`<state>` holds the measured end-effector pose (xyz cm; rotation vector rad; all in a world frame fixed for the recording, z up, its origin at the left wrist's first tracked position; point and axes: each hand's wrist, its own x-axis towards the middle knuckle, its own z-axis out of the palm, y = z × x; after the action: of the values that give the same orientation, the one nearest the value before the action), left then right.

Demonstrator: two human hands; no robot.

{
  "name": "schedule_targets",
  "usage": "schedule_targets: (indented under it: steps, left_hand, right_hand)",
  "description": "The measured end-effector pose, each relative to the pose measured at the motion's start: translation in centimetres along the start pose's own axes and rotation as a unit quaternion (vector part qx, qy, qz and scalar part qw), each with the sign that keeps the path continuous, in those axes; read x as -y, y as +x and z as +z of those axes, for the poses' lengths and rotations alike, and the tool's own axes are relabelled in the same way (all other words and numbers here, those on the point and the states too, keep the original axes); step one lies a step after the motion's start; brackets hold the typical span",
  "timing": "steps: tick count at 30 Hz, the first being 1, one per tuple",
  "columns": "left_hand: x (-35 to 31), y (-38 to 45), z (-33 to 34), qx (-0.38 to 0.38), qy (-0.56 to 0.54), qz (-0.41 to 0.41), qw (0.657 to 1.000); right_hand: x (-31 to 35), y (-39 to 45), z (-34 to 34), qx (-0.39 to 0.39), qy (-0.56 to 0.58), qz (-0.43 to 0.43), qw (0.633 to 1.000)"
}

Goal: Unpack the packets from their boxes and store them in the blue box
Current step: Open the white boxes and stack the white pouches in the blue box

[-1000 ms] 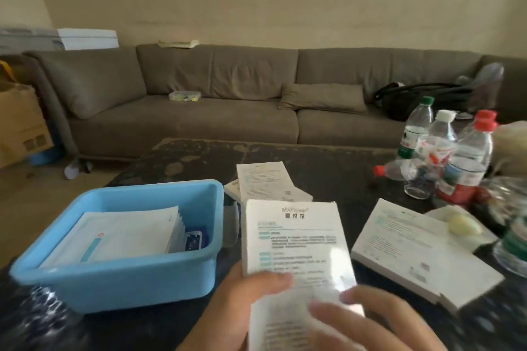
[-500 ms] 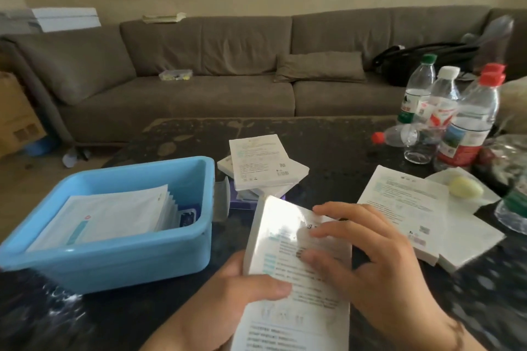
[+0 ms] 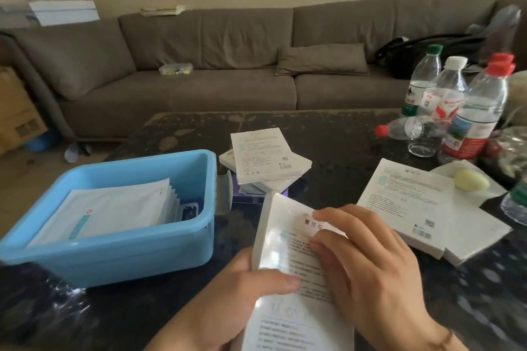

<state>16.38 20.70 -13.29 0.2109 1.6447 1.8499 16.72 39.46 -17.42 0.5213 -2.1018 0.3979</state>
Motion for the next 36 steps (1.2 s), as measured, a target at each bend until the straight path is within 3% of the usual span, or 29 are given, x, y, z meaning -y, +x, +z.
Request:
schedule_targets:
  steps: [11,22,26,32,36]
  left_hand:
    - [0.1,-0.3,-0.1,0.035,0.038,0.005,0.999]
    - [0.8,-0.1,-1.8,0.076,0.027,-0.057,0.995]
    - [1.2,-0.3,-2.9,0.093,0.016,-0.079,0.992]
    - [1.0,-1.1,-3.8,0.167,0.077,-0.077,0.98]
    - [2.6,-1.8,-4.9,0.069,0.217,-0.073,0.971]
  right_hand:
    - [0.3,0.4,-0.2,0.102,0.03,0.061,0.992]
    - [-0.1,0.8,-1.5,0.195,0.102,0.145,0.965]
    - [-0.9,1.1,-2.2,0.266,0.15,0.221,0.926]
    - [-2.2,2.5,-3.7,0.306,0.324,0.274,0.852]
    - [-2.8,2.2,-3.8,0.311,0.44,0.311,0.783]
